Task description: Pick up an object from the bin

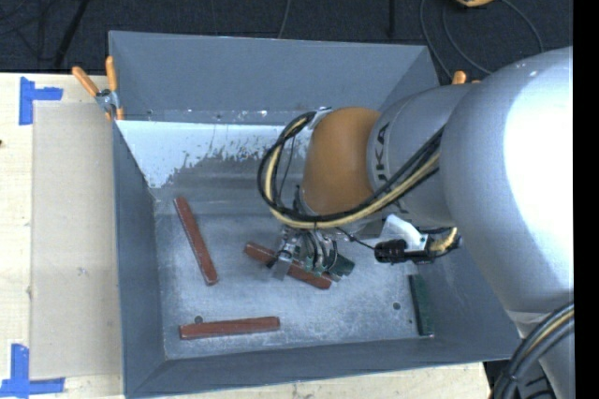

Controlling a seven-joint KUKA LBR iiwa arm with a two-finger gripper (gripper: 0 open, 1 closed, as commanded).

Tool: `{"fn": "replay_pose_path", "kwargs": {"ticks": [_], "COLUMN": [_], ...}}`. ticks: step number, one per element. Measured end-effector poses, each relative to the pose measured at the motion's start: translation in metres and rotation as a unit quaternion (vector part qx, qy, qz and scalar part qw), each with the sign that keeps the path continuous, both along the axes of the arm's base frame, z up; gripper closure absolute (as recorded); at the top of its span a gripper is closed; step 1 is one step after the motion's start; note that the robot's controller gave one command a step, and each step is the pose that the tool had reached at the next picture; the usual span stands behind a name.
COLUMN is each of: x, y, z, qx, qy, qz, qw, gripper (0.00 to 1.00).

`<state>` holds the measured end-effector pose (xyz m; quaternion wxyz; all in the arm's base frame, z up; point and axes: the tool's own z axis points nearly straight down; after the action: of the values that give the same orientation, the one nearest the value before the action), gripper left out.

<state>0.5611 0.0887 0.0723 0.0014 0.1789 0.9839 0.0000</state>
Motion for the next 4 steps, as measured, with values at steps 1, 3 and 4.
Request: {"fn": "replay_pose_path", "kwargs": {"ticks": [1,3,4], "x": [0.000,-0.001,-0.002], "y": [0.000,0.000,0.000], "z": [0.000,0.009,0.016], "qx": [0.000,0.000,0.000], "qy": [0.0000,0.0010,0.0034], "qz": [0.000,0.001,0.001], "qw": [1.0000,1.0000,1.0000], "gripper": [1.00,1.00,1.00]}}
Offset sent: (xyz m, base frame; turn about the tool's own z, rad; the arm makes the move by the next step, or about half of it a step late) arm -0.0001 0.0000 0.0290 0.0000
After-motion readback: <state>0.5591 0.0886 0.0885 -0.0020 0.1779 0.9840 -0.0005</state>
